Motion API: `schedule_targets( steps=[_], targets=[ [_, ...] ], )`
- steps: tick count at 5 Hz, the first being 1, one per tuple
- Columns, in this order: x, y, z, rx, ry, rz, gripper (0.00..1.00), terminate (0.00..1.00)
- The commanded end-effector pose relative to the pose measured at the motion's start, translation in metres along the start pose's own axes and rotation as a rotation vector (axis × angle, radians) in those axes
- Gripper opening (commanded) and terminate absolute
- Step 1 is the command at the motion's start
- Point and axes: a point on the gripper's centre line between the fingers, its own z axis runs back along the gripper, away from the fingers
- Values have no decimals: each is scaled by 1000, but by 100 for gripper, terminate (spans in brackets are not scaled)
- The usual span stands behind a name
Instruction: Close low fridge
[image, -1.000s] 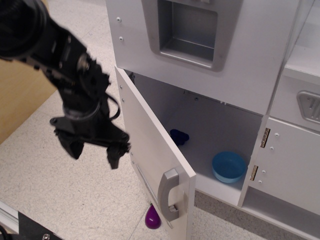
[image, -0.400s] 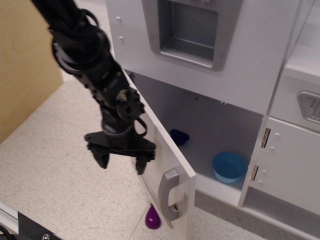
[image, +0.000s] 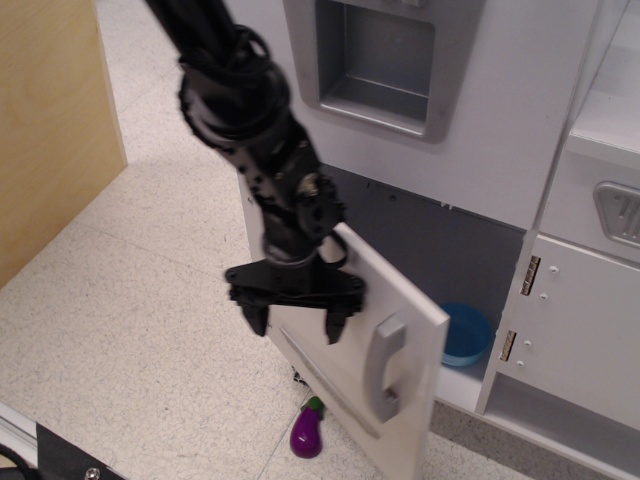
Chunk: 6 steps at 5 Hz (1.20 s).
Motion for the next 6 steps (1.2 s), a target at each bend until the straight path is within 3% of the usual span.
schedule_targets(
  steps=[1,2,5,6],
  targets=[
    [34,-23,1,-22,-40,83,100,0],
    [47,-28,-2,-1,-93,111,100,0],
    [68,-31,-6,-16,-159,140,100,0],
    [63,-27,0,-31,-137,131,100,0]
  ],
)
